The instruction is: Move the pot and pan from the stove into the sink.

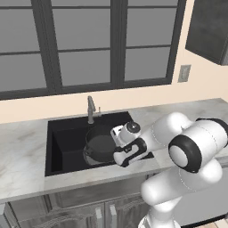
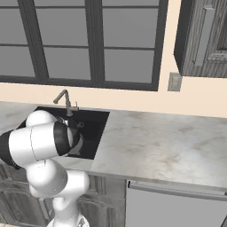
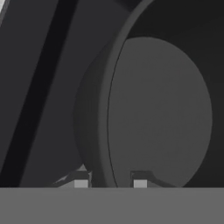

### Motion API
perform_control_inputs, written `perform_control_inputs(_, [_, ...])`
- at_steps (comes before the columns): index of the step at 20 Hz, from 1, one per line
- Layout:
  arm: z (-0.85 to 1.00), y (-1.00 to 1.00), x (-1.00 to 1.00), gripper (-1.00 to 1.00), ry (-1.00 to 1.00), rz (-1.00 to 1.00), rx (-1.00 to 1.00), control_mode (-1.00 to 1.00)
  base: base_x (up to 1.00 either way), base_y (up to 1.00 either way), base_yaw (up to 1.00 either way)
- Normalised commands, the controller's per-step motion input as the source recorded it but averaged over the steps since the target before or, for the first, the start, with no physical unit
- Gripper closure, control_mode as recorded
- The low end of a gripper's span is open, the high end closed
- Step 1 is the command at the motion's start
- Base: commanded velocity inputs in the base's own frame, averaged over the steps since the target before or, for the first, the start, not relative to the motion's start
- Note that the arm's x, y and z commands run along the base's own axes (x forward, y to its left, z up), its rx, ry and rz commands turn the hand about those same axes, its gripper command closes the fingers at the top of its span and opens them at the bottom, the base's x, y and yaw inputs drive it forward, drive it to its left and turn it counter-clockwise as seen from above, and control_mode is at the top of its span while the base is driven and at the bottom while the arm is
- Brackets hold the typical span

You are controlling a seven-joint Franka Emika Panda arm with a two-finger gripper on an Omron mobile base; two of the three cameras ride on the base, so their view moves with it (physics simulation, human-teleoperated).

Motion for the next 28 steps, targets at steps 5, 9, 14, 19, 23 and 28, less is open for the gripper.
perform_control_inputs(5, [0.02,0.00,0.00,-1.00,0.00,0.00,0.00,-1.00,0.00,0.00,0.00])
perform_control_inputs(9, [0.37,0.00,0.00,-1.00,0.00,0.00,0.03,-1.00,0.00,0.00,0.00])
perform_control_inputs(14, [0.66,0.00,0.00,-1.00,0.00,0.00,0.05,-1.00,0.00,0.00,0.00])
perform_control_inputs(19, [0.72,0.00,-0.01,-1.00,0.00,0.00,0.05,-1.00,0.00,0.00,0.00])
perform_control_inputs(23, [0.65,0.00,-0.19,-1.00,0.08,0.00,0.03,-1.00,0.00,0.00,0.00])
perform_control_inputs(28, [0.41,0.00,-0.60,-1.00,0.09,0.00,0.00,-1.00,0.00,0.00,0.00])
